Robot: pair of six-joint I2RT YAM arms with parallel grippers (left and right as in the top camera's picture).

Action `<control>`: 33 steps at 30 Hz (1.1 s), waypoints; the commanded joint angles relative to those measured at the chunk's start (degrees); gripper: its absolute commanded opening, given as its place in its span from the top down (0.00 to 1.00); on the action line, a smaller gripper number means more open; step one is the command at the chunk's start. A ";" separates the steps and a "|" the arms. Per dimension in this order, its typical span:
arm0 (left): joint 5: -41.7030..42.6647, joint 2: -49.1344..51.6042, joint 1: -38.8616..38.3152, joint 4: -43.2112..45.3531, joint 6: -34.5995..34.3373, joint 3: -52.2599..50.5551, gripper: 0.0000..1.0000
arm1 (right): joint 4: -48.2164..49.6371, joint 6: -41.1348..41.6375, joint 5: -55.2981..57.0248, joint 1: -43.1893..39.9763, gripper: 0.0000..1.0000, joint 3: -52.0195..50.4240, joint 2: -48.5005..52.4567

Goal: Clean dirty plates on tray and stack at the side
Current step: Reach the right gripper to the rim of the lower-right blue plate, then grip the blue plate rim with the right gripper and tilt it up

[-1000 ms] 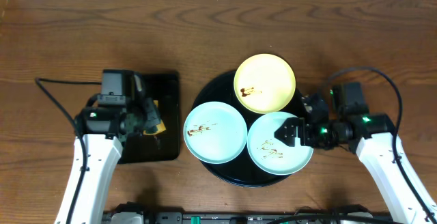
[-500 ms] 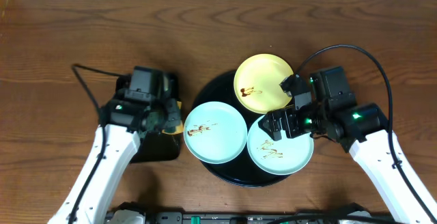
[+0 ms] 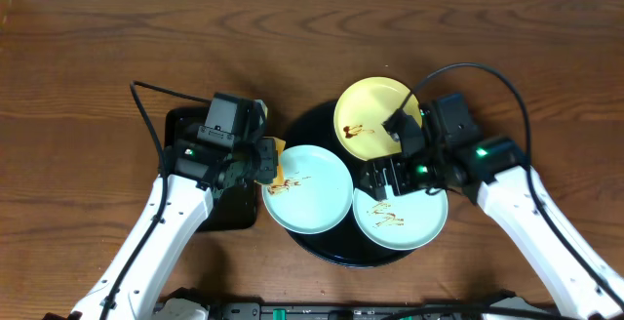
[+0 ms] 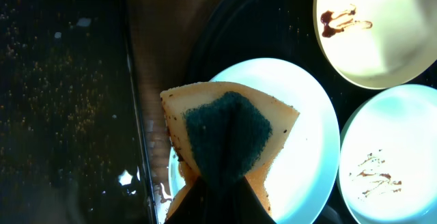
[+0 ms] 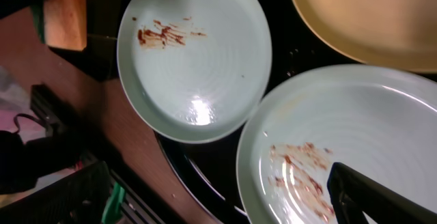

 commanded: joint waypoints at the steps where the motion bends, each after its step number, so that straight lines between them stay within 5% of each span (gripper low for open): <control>1: 0.50 -0.04 -0.13 -0.02 1.18 0.90 0.93 | 2.12 -0.96 -7.67 0.72 0.01 0.55 4.17; 21: -1.03 -0.04 -0.13 -0.55 1.20 0.90 0.92 | 10.14 -2.82 -2.93 3.78 0.01 0.55 13.00; 25: -1.01 -0.04 -0.13 -0.59 1.20 0.90 0.93 | 11.39 -2.82 -2.91 4.20 0.25 0.55 13.05; 33: -0.98 -0.04 -0.13 -0.85 1.16 0.90 0.93 | 15.87 -1.01 -1.70 7.80 0.17 0.55 13.22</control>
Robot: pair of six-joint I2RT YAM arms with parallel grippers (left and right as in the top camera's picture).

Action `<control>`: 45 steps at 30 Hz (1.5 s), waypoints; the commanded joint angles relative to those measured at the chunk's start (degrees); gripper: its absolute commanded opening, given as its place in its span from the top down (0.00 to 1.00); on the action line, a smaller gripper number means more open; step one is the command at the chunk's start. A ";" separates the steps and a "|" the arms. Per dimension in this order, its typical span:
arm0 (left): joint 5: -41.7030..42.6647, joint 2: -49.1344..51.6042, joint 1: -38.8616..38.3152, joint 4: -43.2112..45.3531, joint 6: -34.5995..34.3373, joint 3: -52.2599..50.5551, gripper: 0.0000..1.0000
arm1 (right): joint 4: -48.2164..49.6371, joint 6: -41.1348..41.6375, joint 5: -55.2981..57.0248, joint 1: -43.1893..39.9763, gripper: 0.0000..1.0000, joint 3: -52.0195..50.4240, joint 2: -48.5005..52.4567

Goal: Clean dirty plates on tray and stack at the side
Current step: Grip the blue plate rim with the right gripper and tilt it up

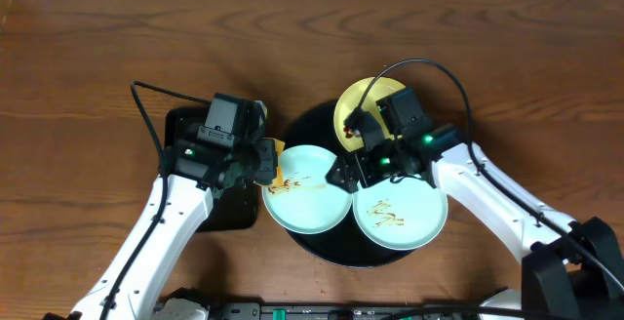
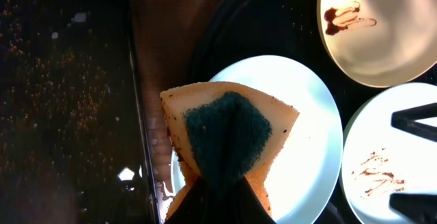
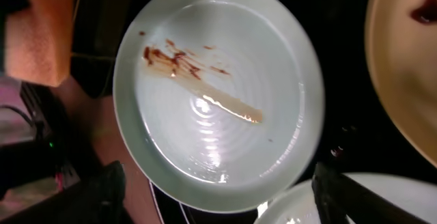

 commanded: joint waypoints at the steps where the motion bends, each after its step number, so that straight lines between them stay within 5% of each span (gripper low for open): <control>1: -0.74 -0.04 -0.13 -0.35 1.16 0.90 0.93 | 0.35 3.04 3.74 1.95 0.21 0.55 0.22; 6: -0.74 -0.04 -0.13 -0.28 1.18 0.90 0.93 | -7.85 9.16 20.06 -0.87 0.21 0.61 0.20; 16: -0.74 0.55 -1.42 1.31 1.20 0.90 0.93 | -25.18 5.27 14.40 -16.55 0.27 0.68 -7.37; 24: 0.04 2.51 -6.21 3.04 1.70 0.87 0.93 | -37.99 9.88 14.88 -18.71 0.27 -1.88 -13.03; 35: 6.23 3.39 -17.29 8.22 2.78 0.90 0.92 | -29.18 15.17 14.47 -18.53 0.30 -20.15 -16.04; 45: 8.28 6.75 -24.65 13.55 2.67 0.90 0.93 | -20.70 18.80 14.84 -18.97 0.28 -21.07 -16.31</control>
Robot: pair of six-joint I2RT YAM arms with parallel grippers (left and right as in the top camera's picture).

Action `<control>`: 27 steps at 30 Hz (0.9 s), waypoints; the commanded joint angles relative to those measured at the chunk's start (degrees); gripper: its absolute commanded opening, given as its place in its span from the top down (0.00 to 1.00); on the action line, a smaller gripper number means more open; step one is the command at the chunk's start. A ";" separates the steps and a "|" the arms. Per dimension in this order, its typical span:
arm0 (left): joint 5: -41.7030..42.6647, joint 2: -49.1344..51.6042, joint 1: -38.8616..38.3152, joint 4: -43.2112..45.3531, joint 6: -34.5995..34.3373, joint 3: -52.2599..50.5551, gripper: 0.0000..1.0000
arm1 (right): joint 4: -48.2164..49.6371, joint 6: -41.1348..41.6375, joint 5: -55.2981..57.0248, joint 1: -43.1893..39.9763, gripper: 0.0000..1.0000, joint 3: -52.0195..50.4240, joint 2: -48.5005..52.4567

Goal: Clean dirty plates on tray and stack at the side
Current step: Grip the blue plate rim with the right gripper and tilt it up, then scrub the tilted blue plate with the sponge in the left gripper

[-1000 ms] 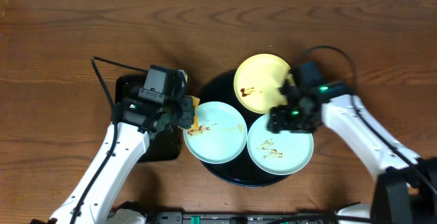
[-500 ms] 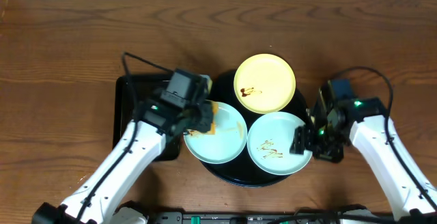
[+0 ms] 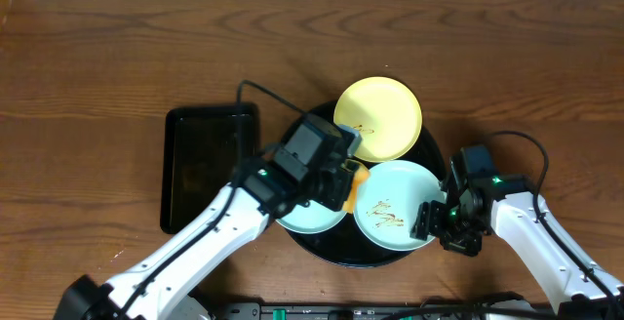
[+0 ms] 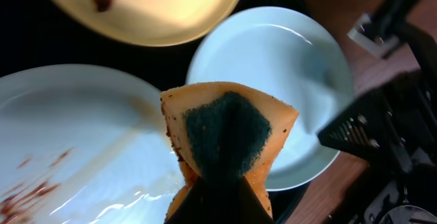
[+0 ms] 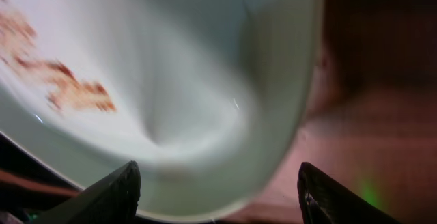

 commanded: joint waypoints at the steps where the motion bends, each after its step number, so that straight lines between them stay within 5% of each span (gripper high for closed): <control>1: 1.55 2.75 -1.86 1.16 0.31 0.90 0.93 | 0.35 2.29 0.24 -0.66 0.29 1.38 -0.79; 13: 4.87 7.43 -2.78 5.86 0.33 0.90 0.93 | -12.33 1.11 6.38 -2.03 0.33 15.80 -0.79; 27: 5.31 7.45 -2.78 6.34 0.28 0.90 0.93 | 0.92 7.78 3.41 -2.03 0.49 2.75 -0.66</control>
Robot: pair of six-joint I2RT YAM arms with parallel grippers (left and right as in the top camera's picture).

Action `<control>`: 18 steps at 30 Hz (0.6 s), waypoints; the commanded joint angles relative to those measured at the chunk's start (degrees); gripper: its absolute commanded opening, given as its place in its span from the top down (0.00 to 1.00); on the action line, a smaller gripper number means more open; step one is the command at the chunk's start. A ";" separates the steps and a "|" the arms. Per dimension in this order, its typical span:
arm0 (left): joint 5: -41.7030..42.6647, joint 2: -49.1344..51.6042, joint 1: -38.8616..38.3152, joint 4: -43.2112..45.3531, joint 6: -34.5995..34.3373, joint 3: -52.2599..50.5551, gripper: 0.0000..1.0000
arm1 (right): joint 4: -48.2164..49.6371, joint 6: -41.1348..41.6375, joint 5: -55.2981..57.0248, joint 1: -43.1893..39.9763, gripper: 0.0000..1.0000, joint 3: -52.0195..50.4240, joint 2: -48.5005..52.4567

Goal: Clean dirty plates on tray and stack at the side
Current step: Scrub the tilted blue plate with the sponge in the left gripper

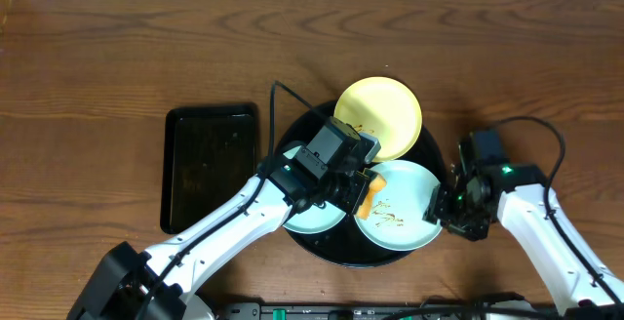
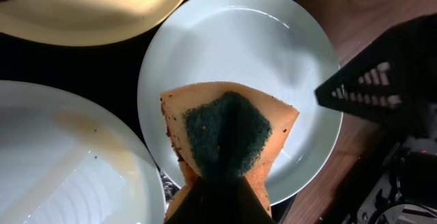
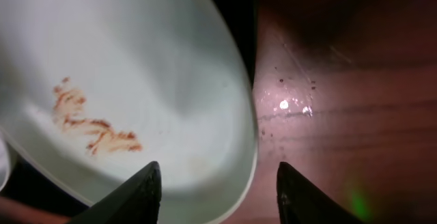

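A round black tray (image 1: 322, 130) carries three plates. The yellow plate (image 1: 380, 115) at the back has a brown stain. The right pale blue plate (image 1: 400, 224) shows brown streaks (image 3: 89, 125). The left pale blue plate (image 2: 61, 162) lies mostly under my left arm in the overhead view. My left gripper (image 2: 218, 200) is shut on a folded orange sponge with a green pad (image 2: 229, 128), held over the right blue plate (image 2: 239, 60). My right gripper (image 3: 217, 186) is open, its fingers either side of that plate's right rim (image 3: 249, 149).
A black rectangular tray (image 1: 210, 164) lies on the wooden table (image 1: 97, 57) left of the round tray. Bare wood shows right of the round tray, under my right gripper (image 1: 447, 208). Cables trail from both arms.
My left gripper has carried the sponge from above the gap between the two blue plates to above the right blue plate. My right gripper stays open at that plate's right rim, seen from slightly farther back.
First my left gripper held the sponge at the left blue plate's left edge, while my right gripper hung open over the tray. Then the right gripper was over the left blue plate. Later it stood at the right plate's right rim, and the sponge had crossed the tray.
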 commanded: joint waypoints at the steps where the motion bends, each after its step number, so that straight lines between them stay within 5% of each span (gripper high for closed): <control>1: 1.01 -0.04 -0.20 0.37 0.28 0.90 0.93 | 2.86 2.93 -1.70 -0.31 0.51 -2.95 -0.24; 5: 1.05 -0.04 -0.28 0.39 0.09 0.90 0.93 | 5.90 4.26 -2.95 -0.24 0.59 -4.22 -0.24; 13: 0.98 0.17 -2.51 1.55 0.09 0.90 0.93 | 7.15 5.29 -2.93 -0.24 0.99 -4.22 -0.24; 18: 0.98 0.17 -2.82 1.97 -0.37 0.90 0.93 | 6.93 5.51 -2.91 -0.20 0.99 -4.22 -0.24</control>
